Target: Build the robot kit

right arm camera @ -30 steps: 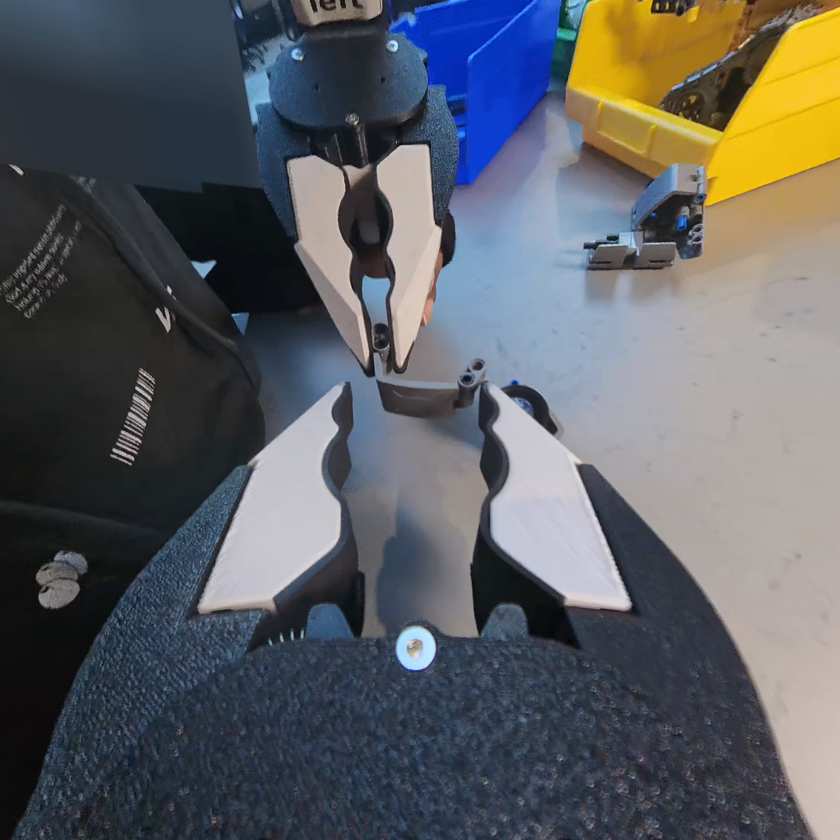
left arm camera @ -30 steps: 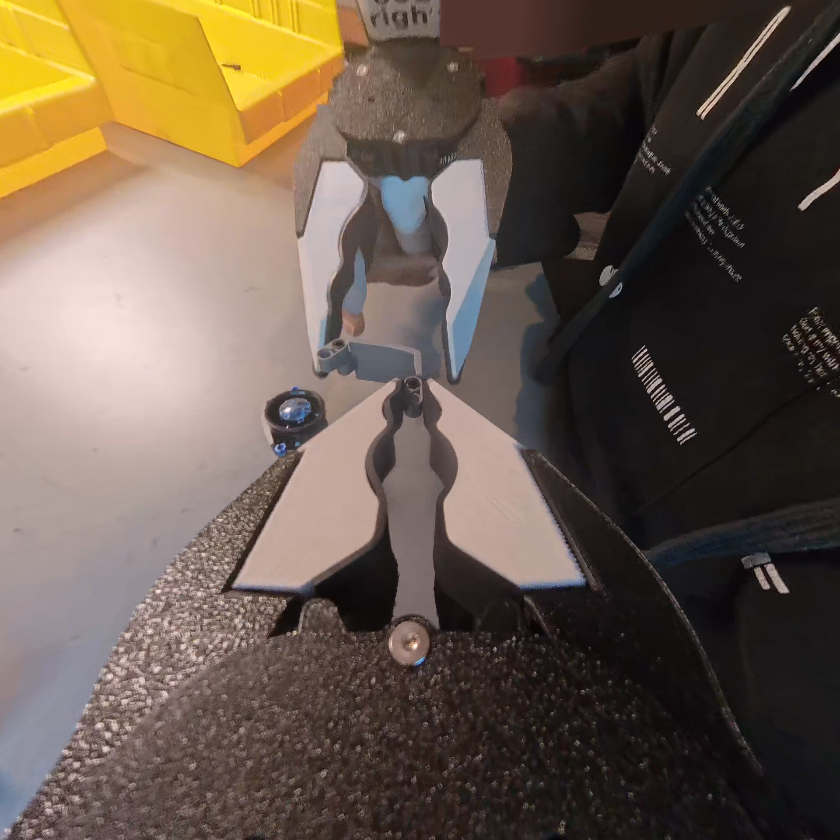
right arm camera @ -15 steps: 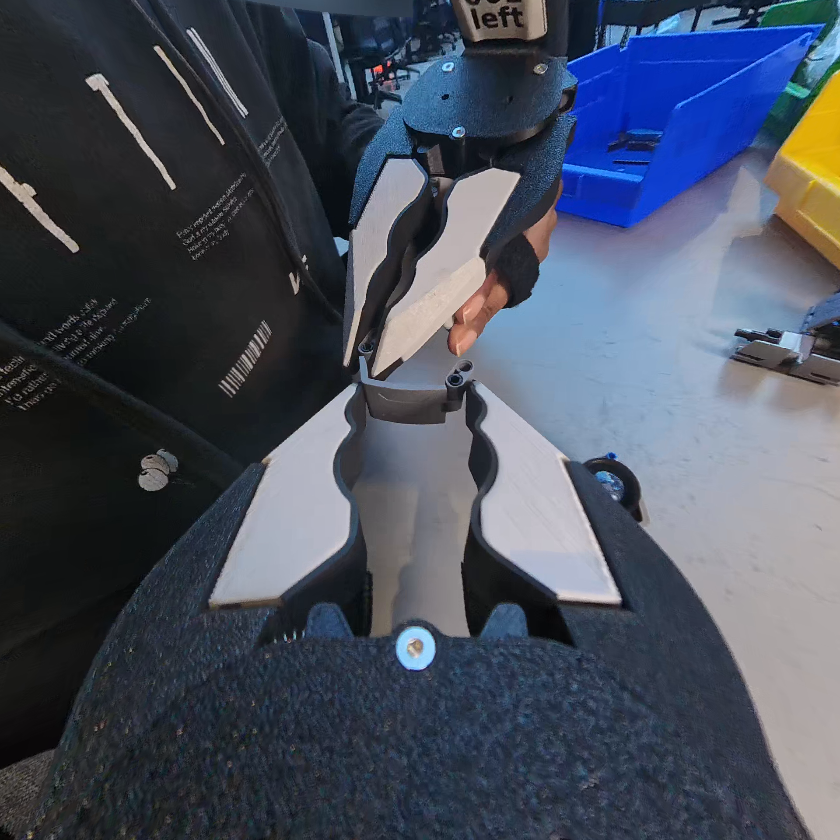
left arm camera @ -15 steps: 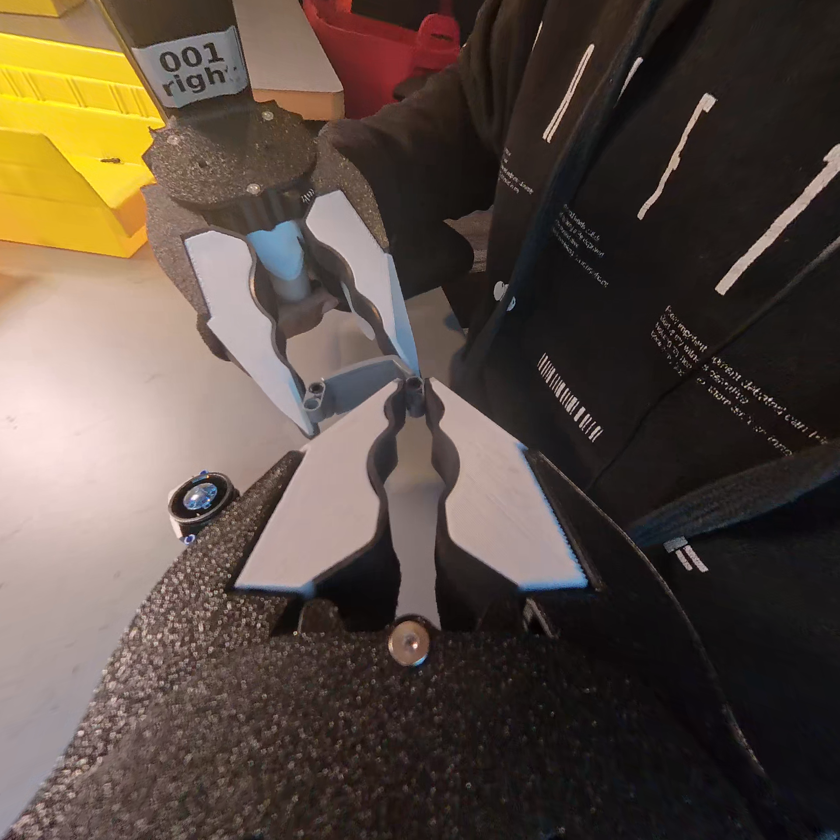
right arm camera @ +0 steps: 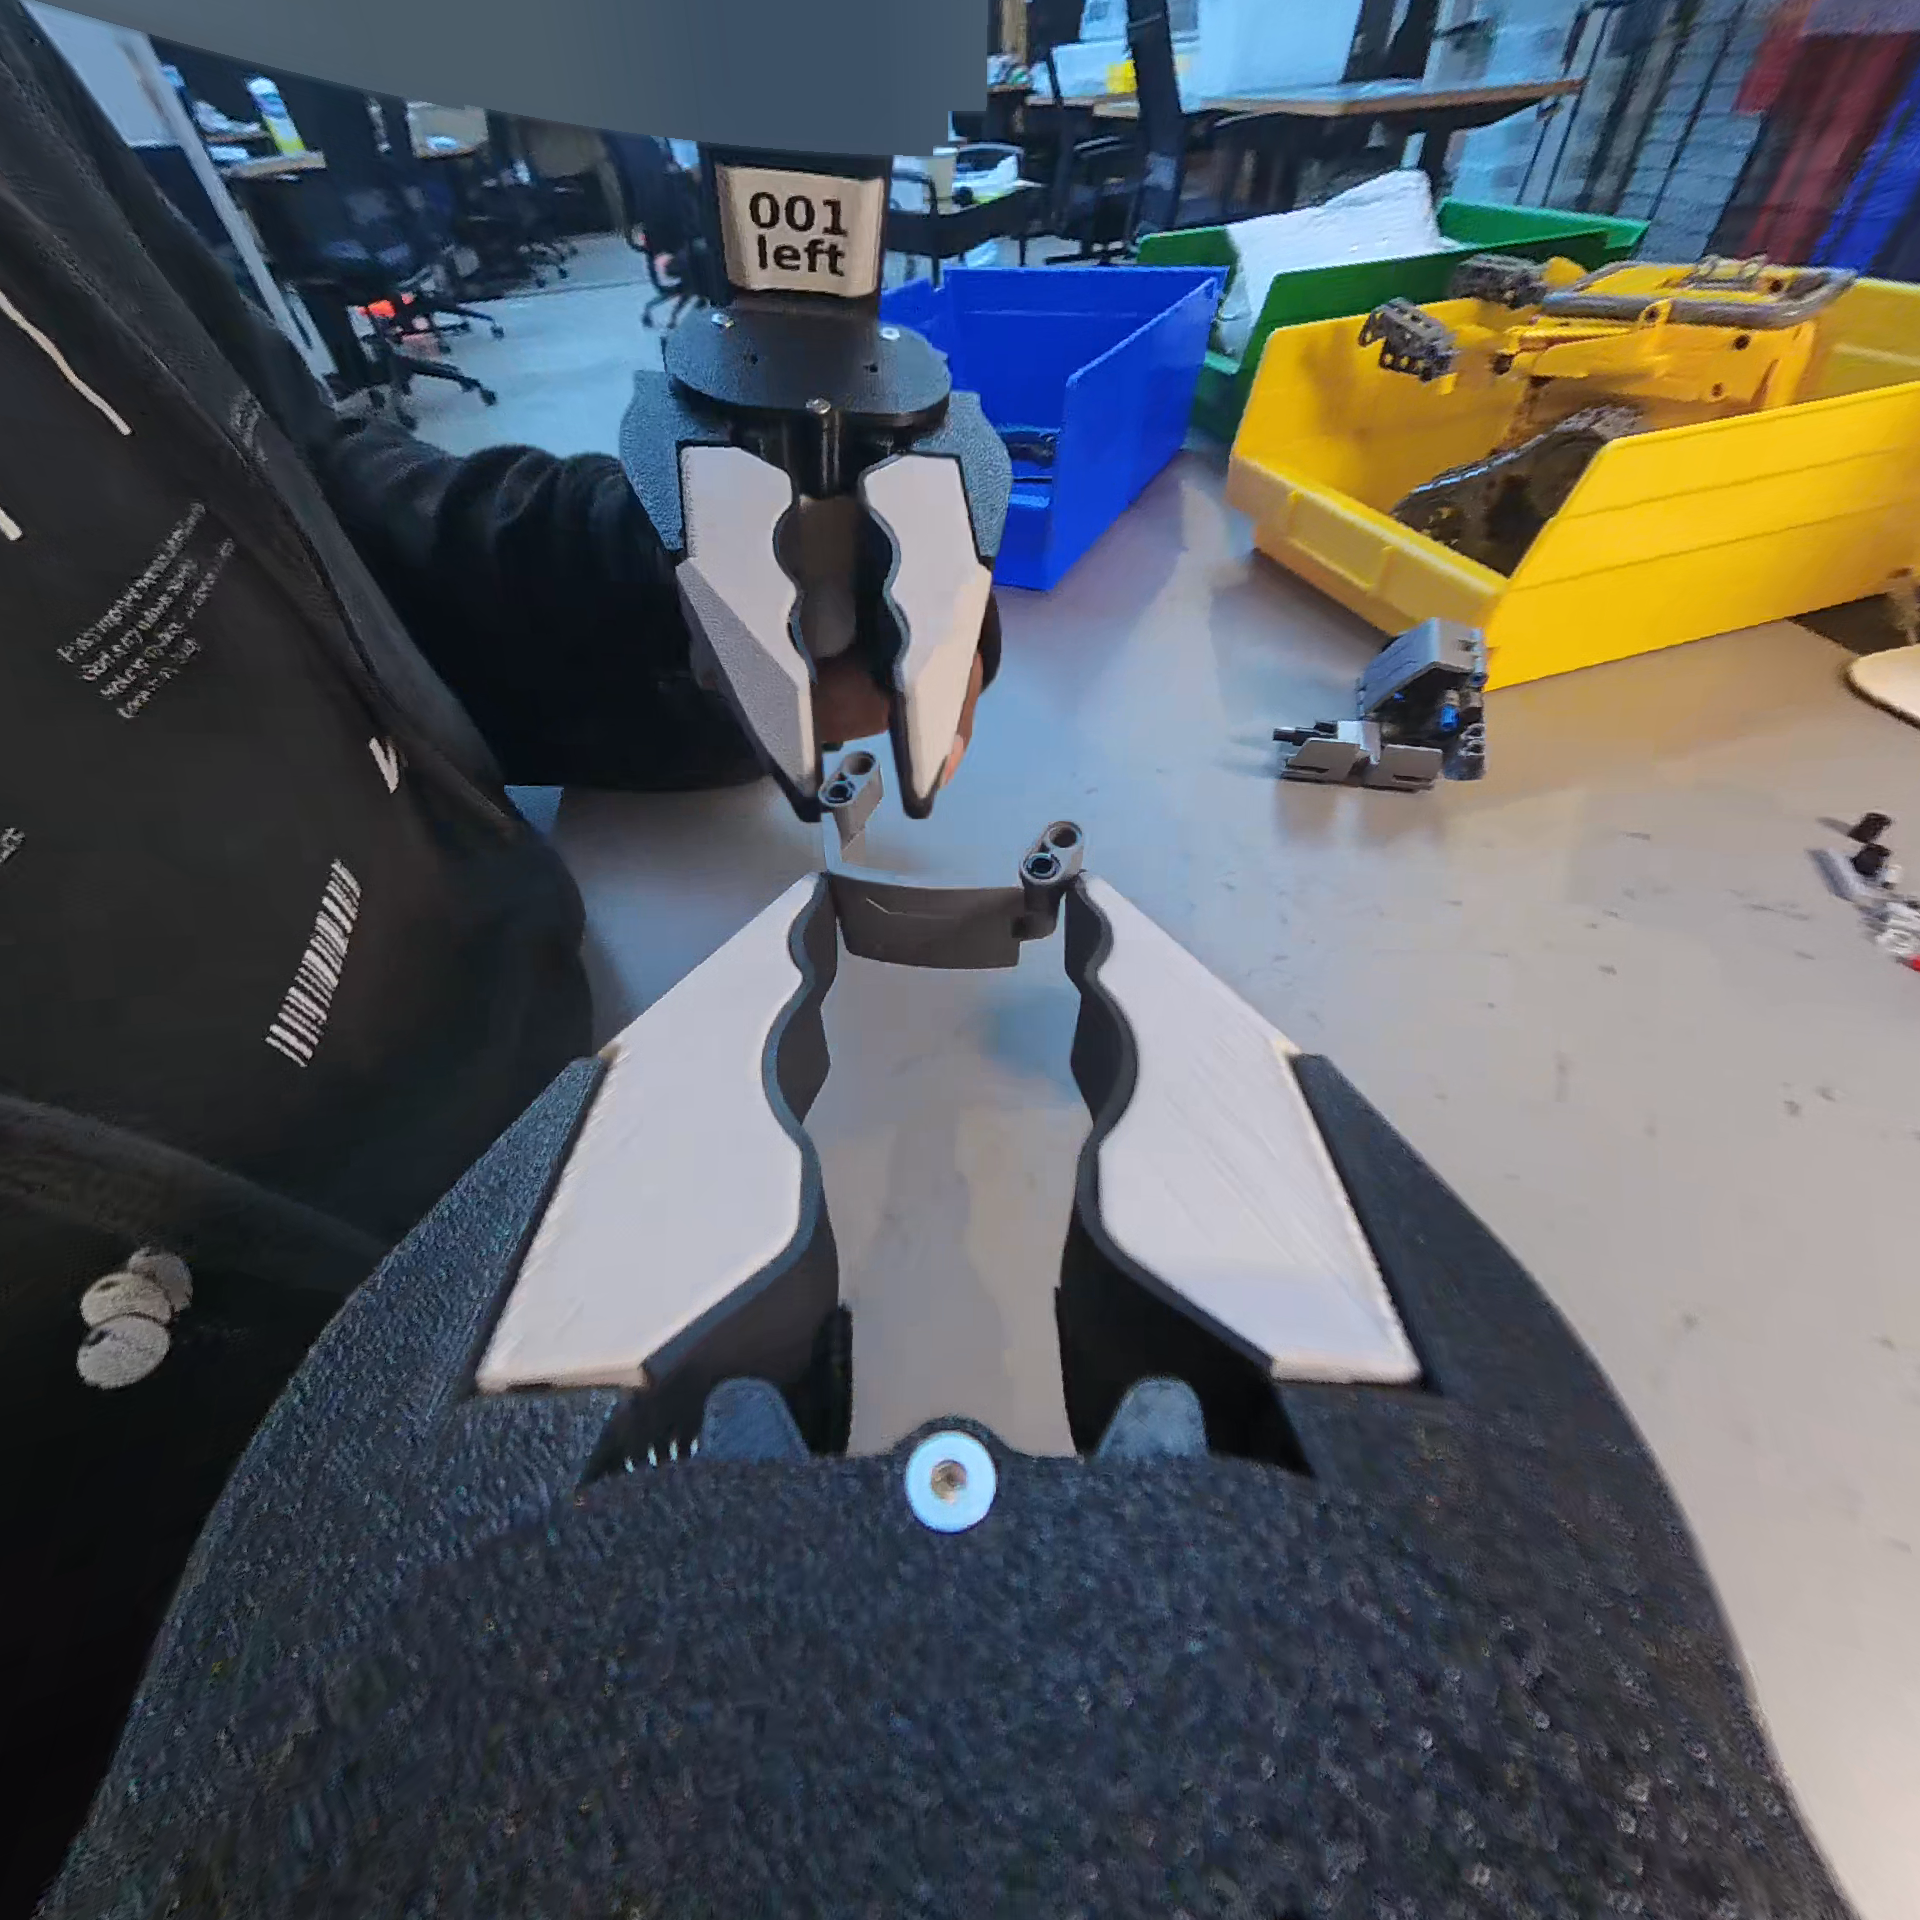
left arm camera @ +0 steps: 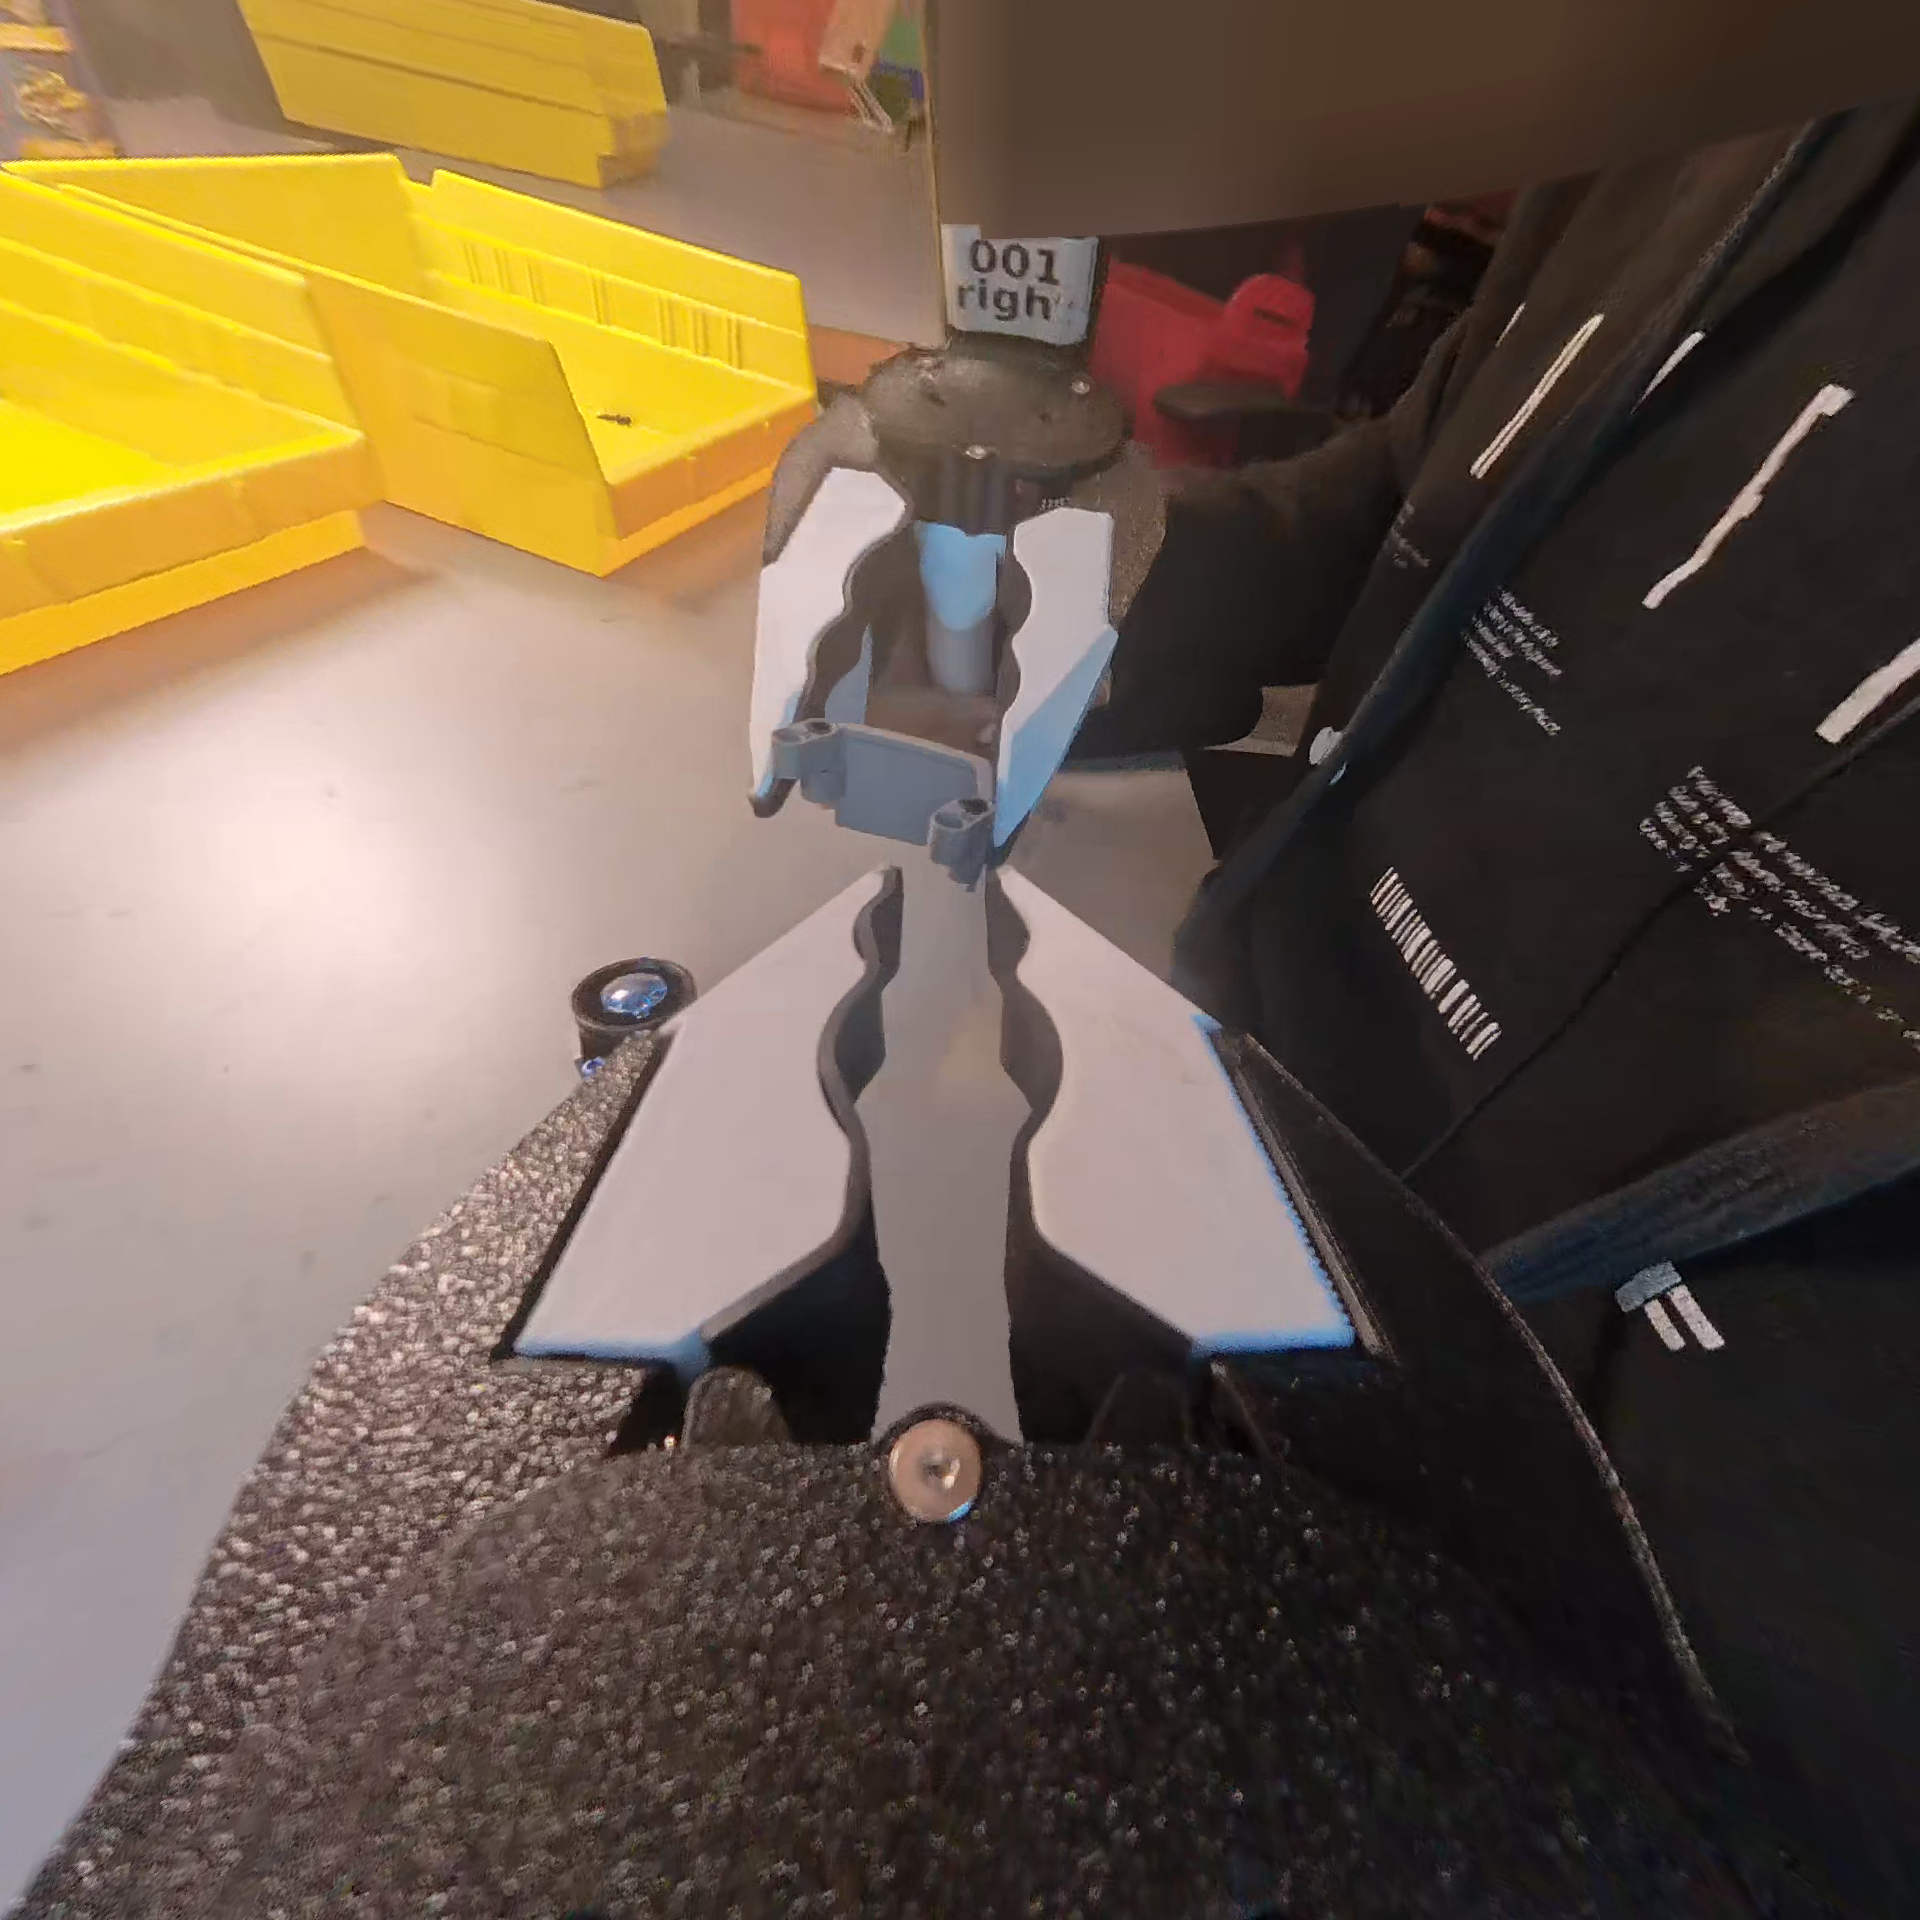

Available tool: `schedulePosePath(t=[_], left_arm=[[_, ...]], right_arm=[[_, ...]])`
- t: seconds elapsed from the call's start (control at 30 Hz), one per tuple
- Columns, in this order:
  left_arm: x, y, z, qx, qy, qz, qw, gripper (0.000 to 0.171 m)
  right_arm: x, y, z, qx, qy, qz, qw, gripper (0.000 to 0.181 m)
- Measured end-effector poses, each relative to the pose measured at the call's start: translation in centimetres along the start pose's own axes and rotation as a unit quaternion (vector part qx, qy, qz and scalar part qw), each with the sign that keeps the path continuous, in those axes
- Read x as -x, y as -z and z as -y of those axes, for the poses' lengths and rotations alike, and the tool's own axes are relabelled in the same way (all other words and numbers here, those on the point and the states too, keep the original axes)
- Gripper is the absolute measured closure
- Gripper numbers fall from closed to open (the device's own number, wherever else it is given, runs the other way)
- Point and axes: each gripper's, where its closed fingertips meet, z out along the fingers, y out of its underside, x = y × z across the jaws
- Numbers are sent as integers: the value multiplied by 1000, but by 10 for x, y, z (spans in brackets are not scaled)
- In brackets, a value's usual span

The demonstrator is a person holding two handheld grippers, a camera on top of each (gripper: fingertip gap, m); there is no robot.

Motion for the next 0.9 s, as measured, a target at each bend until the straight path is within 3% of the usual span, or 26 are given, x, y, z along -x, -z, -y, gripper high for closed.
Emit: schedulePosePath(t=[0.9], left_arm=[[10, -5, 8, -5, -57, 14, 998, 162]], right_arm=[[-9, 1, 0, -11, -40, -36, 998, 140]])
